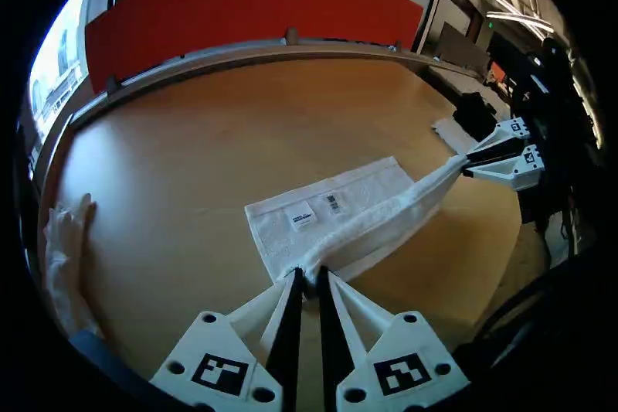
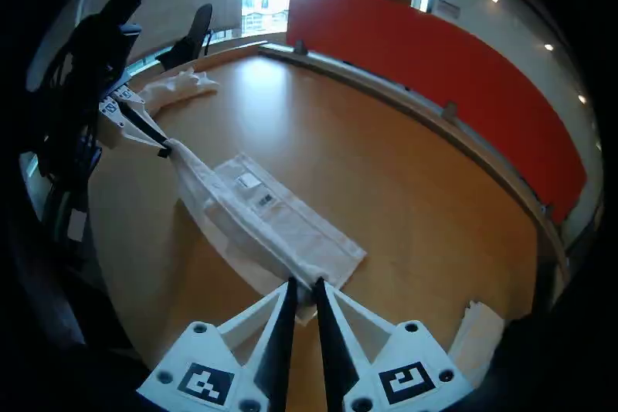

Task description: Fold towel

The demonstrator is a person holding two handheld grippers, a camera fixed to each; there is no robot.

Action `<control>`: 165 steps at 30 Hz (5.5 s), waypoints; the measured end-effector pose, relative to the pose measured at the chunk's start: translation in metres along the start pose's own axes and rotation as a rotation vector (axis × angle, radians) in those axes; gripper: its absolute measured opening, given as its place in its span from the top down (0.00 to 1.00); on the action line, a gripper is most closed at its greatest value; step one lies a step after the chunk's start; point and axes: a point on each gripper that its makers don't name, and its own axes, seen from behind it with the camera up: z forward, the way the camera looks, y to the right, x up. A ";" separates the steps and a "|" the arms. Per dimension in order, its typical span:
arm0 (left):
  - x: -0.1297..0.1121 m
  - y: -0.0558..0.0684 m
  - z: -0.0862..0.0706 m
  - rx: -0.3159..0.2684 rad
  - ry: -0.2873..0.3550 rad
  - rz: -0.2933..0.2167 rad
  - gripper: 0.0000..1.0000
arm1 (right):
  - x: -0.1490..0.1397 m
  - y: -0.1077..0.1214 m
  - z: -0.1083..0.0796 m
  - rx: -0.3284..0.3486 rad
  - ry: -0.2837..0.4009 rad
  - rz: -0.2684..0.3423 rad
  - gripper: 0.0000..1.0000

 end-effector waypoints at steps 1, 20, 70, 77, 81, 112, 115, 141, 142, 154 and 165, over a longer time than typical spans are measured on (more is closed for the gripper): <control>-0.001 -0.001 0.002 0.000 -0.004 0.000 0.86 | -0.001 0.001 0.002 0.001 -0.004 0.002 0.82; -0.006 -0.013 0.048 0.005 -0.052 0.024 0.86 | -0.022 0.020 0.043 0.009 -0.076 0.033 0.82; 0.007 -0.063 0.098 0.128 -0.058 0.039 0.39 | -0.031 0.068 0.088 -0.114 -0.107 0.108 0.11; 0.021 -0.070 0.098 0.147 -0.039 0.055 0.39 | -0.021 0.081 0.091 -0.139 -0.090 0.109 0.11; 0.026 -0.074 0.096 0.155 -0.031 0.052 0.39 | -0.016 0.087 0.091 -0.153 -0.078 0.108 0.11; 0.023 -0.064 0.069 0.134 0.002 0.019 0.07 | -0.020 0.072 0.063 -0.156 -0.030 0.138 0.00; 0.019 -0.062 0.064 0.134 0.003 0.013 0.07 | -0.023 0.068 0.060 -0.153 -0.030 0.140 0.00; -0.029 -0.045 0.035 0.151 -0.006 -0.077 0.07 | -0.055 0.029 0.038 -0.128 -0.043 0.173 0.00; -0.030 -0.045 0.034 0.155 -0.004 -0.080 0.07 | -0.055 0.028 0.038 -0.126 -0.042 0.170 0.00; -0.041 -0.054 0.011 0.207 0.017 -0.151 0.07 | -0.051 0.024 0.044 -0.084 -0.041 0.119 0.00; -0.059 -0.064 -0.014 0.252 0.030 -0.224 0.07 | -0.045 0.017 0.053 -0.037 -0.048 0.065 0.00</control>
